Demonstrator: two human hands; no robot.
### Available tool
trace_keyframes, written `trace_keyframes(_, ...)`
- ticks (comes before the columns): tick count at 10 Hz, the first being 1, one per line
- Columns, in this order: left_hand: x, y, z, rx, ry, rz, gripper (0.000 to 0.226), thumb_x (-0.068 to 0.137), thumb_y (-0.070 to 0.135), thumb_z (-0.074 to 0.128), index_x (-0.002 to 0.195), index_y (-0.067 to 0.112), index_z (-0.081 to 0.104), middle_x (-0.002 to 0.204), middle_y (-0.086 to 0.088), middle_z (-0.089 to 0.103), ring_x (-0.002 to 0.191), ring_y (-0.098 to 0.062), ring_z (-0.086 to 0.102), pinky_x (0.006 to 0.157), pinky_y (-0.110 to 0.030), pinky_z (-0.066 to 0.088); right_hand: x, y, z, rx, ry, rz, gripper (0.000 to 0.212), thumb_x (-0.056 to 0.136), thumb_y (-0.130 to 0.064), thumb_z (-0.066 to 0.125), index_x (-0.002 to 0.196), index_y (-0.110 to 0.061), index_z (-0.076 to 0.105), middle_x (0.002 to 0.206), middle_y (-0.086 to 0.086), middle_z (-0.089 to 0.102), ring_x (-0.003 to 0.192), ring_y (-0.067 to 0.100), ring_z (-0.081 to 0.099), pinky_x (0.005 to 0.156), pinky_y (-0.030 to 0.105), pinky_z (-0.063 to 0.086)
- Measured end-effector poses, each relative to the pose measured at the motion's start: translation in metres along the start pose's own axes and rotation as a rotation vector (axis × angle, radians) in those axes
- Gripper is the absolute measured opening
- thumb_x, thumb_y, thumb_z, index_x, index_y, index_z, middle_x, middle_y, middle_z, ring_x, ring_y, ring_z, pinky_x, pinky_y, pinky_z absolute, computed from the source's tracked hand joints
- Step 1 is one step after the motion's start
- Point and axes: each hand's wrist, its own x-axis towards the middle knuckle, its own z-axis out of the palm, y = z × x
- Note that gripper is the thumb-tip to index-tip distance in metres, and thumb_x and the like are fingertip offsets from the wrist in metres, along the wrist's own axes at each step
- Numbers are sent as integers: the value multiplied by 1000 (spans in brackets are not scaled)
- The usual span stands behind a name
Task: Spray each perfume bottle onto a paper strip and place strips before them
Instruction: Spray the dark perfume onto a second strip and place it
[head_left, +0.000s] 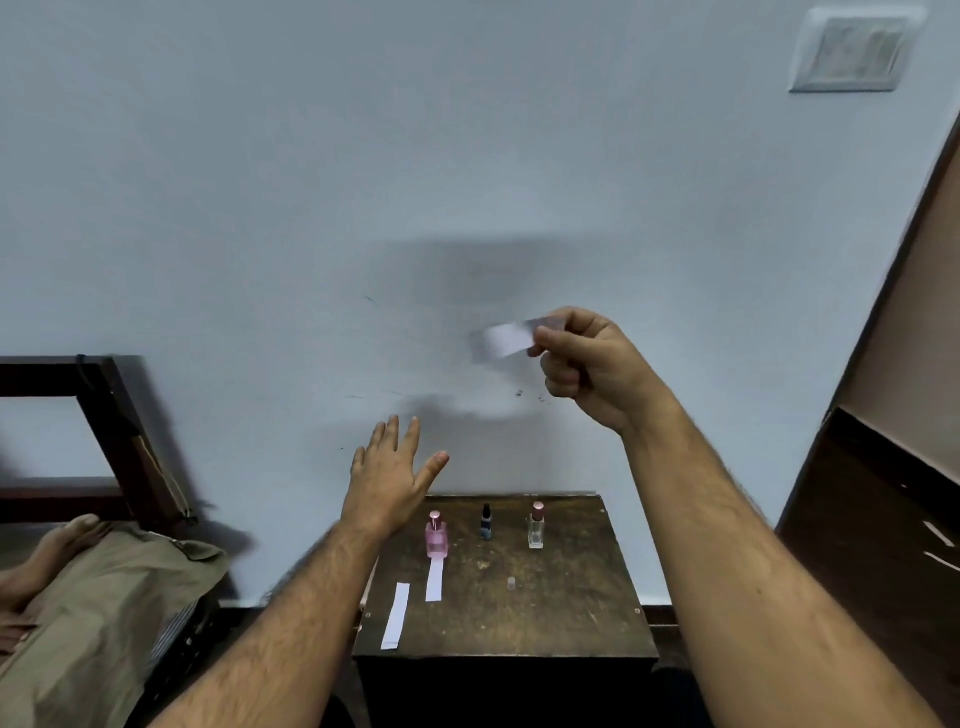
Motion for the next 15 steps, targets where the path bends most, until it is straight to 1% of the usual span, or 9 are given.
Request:
trace_keyframes(1, -1, 1, -2, 4, 7, 6, 78, 93, 67, 22, 157, 25, 9, 165, -5, 1, 152, -22, -2, 121, -46, 7, 3, 31, -16, -892, 198, 69, 12, 84, -11, 69, 73, -14, 66, 70, 2, 67, 53, 17, 54, 52, 28, 40)
trace_keyframes(2, -1, 3, -5, -1, 13, 9, 77, 94, 66, 23, 158, 26, 9, 165, -5, 1, 152, -21, -2, 121, -45, 7, -3, 52, -17, -1127, 215, 83, 9, 83, -17, 71, 74, -19, 72, 74, -2, 72, 69, 13, 65, 64, 33, 52)
trace_keyframes(4, 2, 4, -8, 12, 23, 2, 77, 94, 67, 23, 157, 26, 9, 165, -4, 2, 152, -21, -1, 121, -45, 8, -7, 5, -2, -56, -95, 50, 25, 84, -1, 65, 65, -16, 64, 68, 10, 65, 44, 12, 32, 46, 20, 25)
trace_keyframes(6, -1, 9, -15, 4, 34, 13, 77, 94, 66, 23, 158, 25, 10, 165, -5, 3, 152, -22, 1, 120, -45, 9, 5, 33, -17, -1241, 297, 22, 10, 79, -18, 66, 70, -20, 69, 75, -1, 72, 70, 21, 65, 63, 38, 56)
trace_keyframes(8, -2, 11, -17, 1, 38, 14, 76, 94, 66, 23, 157, 25, 10, 165, -5, 3, 152, -22, 1, 120, -45, 9, -1, -5, -1, -114, 44, -74, 22, 86, -2, 66, 68, -15, 62, 71, 8, 65, 44, 13, 35, 45, 22, 29)
trace_keyframes(9, -2, 13, -19, 4, 43, 17, 77, 93, 66, 23, 157, 25, 9, 165, -5, 3, 152, -22, 1, 120, -45, 9, -2, -6, -8, 49, 45, 12, 21, 85, -5, 65, 67, -17, 63, 69, 7, 63, 43, 13, 35, 43, 21, 30)
trace_keyframes(10, -4, 13, -20, 5, 45, 17, 77, 93, 66, 23, 157, 25, 9, 165, -5, 3, 152, -21, 1, 121, -45, 9, -1, 25, -21, -1075, 251, 43, 12, 83, -14, 65, 73, -19, 69, 75, 1, 69, 59, 20, 58, 51, 25, 42)
trace_keyframes(14, -8, 12, -18, 12, 32, 2, 84, 87, 70, 17, 158, 25, 8, 165, -5, 2, 152, -22, 1, 121, -45, 10, -9, -18, -7, 45, 38, -16, 24, 87, -3, 62, 66, -16, 60, 68, 6, 62, 43, 13, 37, 44, 21, 33)
trace_keyframes(15, -10, 11, -18, 5, 38, 0, 78, 93, 67, 23, 158, 25, 9, 165, -5, 3, 152, -22, 1, 120, -45, 9, -7, 19, -20, -1002, 273, 24, 12, 82, -12, 67, 71, -17, 66, 72, 1, 68, 58, 21, 56, 51, 26, 43)
